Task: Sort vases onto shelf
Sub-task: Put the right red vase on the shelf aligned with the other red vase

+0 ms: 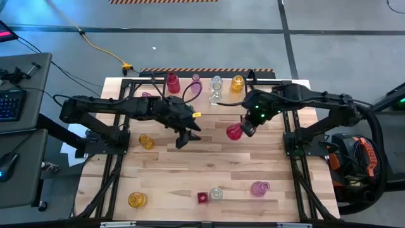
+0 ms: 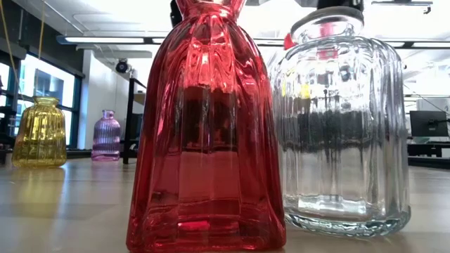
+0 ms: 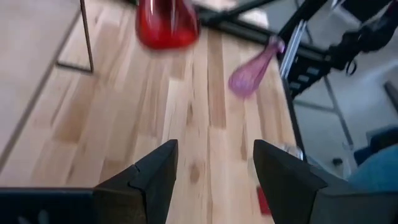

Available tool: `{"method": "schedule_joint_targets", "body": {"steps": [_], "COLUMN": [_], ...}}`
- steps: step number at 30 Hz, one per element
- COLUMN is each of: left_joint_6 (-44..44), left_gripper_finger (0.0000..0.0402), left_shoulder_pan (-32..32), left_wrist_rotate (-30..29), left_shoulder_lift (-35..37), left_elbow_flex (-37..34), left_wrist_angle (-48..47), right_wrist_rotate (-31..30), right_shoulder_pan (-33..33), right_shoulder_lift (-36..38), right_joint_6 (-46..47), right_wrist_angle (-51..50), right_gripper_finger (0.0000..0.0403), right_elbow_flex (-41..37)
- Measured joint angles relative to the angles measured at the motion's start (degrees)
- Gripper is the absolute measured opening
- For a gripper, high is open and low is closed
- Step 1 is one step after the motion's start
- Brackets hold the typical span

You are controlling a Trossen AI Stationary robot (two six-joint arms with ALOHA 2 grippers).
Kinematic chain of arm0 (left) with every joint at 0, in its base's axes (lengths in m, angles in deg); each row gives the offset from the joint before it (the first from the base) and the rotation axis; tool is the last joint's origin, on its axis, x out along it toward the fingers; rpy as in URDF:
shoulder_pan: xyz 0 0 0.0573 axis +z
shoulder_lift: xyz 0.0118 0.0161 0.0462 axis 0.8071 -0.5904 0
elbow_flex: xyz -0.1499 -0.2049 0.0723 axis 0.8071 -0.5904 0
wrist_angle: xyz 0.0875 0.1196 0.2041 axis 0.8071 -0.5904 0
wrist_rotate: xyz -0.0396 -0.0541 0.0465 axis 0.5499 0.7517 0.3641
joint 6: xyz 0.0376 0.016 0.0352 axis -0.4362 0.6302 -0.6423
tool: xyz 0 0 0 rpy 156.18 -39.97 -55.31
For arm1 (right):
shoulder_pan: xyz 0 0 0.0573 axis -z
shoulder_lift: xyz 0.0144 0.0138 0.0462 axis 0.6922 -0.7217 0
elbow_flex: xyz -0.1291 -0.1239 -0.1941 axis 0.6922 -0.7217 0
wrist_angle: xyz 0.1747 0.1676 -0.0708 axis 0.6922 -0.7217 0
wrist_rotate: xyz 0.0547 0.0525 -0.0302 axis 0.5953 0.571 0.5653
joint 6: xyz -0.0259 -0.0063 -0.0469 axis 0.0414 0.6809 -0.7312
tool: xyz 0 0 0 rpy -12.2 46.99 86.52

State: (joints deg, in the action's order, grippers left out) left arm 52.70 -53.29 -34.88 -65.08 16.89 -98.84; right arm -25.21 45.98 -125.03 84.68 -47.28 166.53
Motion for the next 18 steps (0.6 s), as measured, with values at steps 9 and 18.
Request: {"method": "schedule_joint_targets", "body": {"steps": [9,18], "left_joint_6": [5.26,6.13], "left_gripper_finger": [0.0200,0.0200], "left_shoulder_pan": [1.14,2.17], "left_wrist_rotate": [3.39,3.45], "left_shoulder_lift": [0.00,0.00], "left_elbow_flex": [0.00,0.00], "left_wrist_angle": [5.67,5.51], "right_wrist_rotate": [2.94,4.31], "right_shoulder_pan": [0.02,-1.09], "right_shoulder_lift": [-6.47,-15.39], "right_joint_6": [-5.17,-12.04], "right_wrist_angle": [3.78,2.25], "right_gripper_finger": [0.0000,0.0000], "right_elbow_flex": [2.98,16.38]}}
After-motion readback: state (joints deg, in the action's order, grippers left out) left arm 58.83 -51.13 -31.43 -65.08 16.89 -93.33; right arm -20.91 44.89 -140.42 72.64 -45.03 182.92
